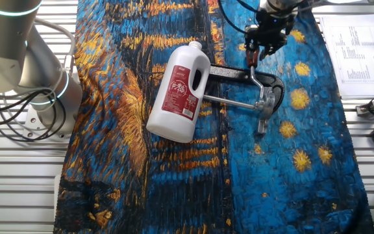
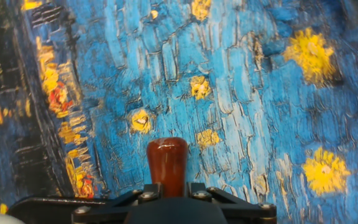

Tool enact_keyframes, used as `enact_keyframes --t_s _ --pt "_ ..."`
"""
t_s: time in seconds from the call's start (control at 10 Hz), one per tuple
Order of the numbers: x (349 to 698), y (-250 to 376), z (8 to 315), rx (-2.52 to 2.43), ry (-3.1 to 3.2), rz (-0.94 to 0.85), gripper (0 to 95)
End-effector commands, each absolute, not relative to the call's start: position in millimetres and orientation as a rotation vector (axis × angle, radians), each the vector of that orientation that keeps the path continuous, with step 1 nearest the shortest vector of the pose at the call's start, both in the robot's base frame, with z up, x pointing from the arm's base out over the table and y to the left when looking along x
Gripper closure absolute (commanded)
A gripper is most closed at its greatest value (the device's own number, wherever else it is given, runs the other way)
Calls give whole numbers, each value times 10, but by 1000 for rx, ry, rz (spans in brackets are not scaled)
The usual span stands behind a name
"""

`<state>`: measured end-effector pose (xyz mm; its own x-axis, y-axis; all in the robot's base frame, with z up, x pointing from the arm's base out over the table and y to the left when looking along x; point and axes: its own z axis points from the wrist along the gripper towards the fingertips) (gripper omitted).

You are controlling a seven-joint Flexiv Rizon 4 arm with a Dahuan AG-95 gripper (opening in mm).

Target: Pull up the lever

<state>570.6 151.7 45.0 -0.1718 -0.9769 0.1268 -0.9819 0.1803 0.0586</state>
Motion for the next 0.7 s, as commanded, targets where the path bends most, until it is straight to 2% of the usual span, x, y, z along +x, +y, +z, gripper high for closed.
enact_keyframes --t_s 0.1,0.7 --pt "5704 1512 457 2108 -2190 -16 570" --pt "5639 1493 413 2123 -2178 -26 570"
